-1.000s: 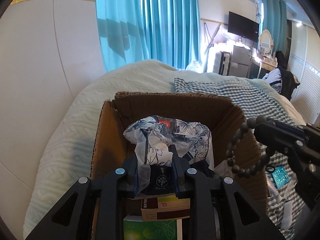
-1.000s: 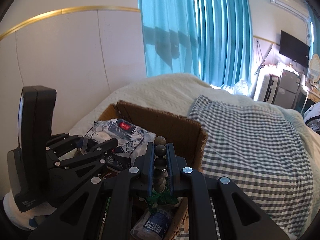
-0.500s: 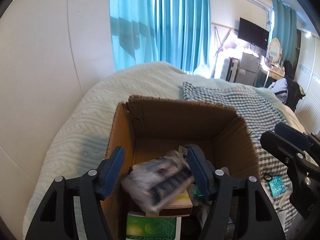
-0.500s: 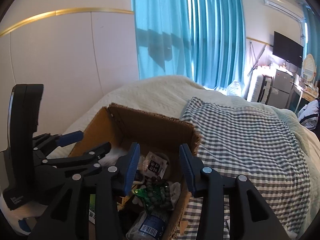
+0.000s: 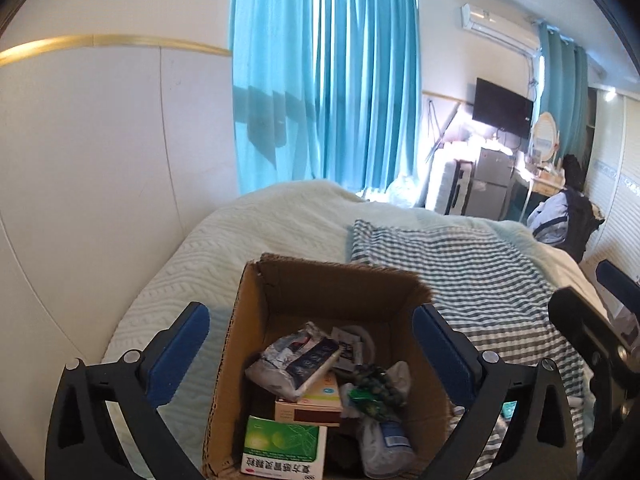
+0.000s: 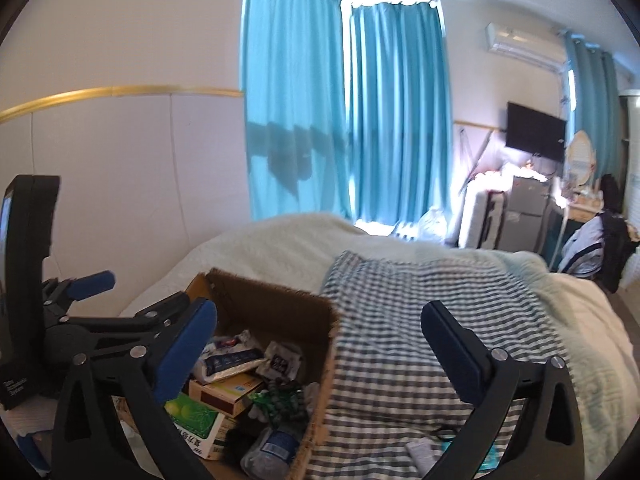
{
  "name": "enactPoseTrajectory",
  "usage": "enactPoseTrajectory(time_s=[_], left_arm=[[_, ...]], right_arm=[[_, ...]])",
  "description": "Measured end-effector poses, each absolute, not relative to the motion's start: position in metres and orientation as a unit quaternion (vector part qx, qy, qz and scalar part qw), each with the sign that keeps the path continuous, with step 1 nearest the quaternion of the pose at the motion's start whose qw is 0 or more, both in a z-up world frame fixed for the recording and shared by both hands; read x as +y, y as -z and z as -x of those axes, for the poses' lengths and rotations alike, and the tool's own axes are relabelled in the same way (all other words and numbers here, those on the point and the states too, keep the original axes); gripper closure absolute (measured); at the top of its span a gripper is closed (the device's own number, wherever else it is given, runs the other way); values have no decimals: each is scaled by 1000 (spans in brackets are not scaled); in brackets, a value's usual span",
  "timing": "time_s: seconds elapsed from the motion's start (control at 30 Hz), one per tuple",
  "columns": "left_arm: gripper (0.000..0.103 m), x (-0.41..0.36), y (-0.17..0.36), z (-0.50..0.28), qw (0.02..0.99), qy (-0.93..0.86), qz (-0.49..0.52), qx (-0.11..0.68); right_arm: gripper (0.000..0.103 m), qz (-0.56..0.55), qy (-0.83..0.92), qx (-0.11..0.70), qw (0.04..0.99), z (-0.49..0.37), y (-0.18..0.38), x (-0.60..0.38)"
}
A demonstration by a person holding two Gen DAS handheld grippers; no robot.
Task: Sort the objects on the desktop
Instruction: 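Open the left gripper to drop the wipes pack while the right drops the bracelet, then move both grippers back over the remaining items on the bed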
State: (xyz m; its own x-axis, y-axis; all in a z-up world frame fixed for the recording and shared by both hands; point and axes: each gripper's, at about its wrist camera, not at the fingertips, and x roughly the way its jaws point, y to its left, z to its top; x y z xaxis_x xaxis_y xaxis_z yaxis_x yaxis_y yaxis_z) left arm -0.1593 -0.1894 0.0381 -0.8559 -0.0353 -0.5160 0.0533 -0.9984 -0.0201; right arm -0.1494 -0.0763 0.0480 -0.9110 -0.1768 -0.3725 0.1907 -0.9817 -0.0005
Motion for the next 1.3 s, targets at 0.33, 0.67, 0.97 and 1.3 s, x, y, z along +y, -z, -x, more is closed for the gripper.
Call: enactPoseTrajectory(time_s=[0.33, 0.67, 0.97, 1.3], left_arm=[[0, -159, -72, 124, 27, 972, -233, -7], [0, -108, -106, 85, 5, 983, -185, -2], [0, -47, -115, 64, -19, 989, -148, -17], [0, -12, -112, 61, -30, 989, -142, 7]], right_arm=[[0, -164, 984, 35, 54, 101, -80, -40], [0, -143, 989, 14, 37, 52, -109, 17], [0, -132, 991, 13, 15, 11, -123, 81], [0, -119, 993, -14, -13, -16, -123, 147]])
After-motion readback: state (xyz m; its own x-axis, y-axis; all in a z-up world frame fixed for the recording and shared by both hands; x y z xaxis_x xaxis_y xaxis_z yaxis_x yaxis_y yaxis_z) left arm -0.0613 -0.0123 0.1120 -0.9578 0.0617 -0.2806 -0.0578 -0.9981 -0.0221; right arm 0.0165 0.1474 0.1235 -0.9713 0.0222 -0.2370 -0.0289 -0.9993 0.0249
